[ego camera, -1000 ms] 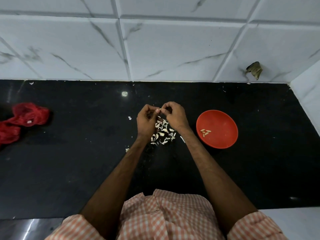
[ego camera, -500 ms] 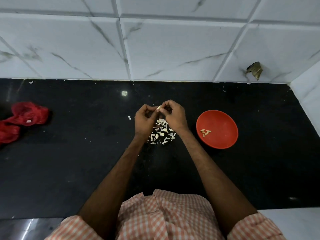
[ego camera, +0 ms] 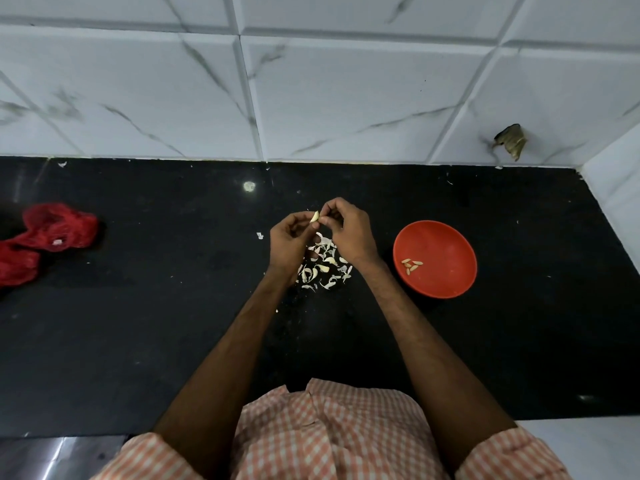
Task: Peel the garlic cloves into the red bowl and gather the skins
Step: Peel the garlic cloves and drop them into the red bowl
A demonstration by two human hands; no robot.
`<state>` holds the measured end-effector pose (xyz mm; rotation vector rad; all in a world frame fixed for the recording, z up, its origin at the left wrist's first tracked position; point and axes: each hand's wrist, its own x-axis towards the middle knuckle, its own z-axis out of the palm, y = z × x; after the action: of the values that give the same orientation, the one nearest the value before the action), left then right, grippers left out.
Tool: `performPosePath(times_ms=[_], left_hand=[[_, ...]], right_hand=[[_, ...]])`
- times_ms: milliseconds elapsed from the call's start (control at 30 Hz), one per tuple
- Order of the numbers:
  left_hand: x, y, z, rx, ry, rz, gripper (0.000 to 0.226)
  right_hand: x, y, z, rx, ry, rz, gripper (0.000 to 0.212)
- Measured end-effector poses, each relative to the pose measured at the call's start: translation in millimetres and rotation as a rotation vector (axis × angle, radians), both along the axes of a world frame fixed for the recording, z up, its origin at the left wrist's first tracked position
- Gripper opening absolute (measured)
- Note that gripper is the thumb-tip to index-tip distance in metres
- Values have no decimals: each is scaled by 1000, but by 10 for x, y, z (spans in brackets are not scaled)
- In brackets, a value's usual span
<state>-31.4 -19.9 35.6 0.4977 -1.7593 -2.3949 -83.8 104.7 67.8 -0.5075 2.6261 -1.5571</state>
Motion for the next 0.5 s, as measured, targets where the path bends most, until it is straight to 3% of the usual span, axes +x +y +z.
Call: performPosePath(times_ms=[233,367,500], left_hand=[[20,0,29,-169,34,-3,20],[14,5,10,-181,-5,28,12],[20,10,25,-72,-39,47,8]], right_hand=[[-3,22,-2,16,-11,8,12],[0,32,-1,18,-28,21,11],[10,33,-16,18,-48,44,9]])
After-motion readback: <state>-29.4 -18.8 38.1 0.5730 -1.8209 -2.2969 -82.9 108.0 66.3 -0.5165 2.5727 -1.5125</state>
